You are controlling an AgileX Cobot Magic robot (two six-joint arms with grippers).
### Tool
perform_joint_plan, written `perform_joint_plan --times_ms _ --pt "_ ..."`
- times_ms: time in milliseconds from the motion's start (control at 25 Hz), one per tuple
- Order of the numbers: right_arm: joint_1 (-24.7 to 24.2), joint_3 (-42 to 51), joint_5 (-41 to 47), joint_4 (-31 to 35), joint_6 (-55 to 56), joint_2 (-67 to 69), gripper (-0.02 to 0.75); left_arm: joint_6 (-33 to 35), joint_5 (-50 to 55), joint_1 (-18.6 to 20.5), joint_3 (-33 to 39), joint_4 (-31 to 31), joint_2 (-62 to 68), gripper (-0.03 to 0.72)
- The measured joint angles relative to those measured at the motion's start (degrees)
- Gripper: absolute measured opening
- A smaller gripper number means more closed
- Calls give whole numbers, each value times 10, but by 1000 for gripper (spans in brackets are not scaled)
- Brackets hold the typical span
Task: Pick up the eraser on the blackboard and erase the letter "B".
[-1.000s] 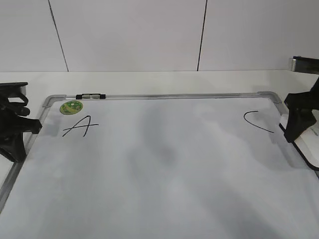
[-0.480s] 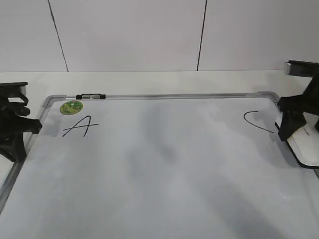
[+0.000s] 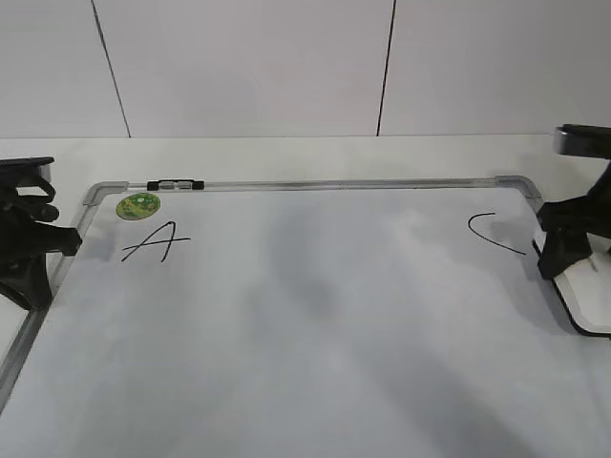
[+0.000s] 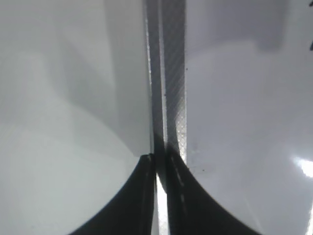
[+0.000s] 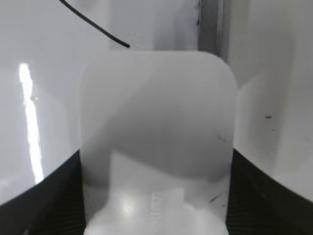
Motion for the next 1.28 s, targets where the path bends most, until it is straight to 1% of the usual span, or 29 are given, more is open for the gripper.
perform_joint_plan --times_ms 240,680,1280 --pt "0 9 -12 0 -11 -4 545 0 0 0 0 -3 0 42" --pt "0 9 -17 24 -23 5 545 0 -2 0 0 -4 0 42" --pt "0 9 -17 15 -27 6 545 0 -3 0 0 -5 0 42"
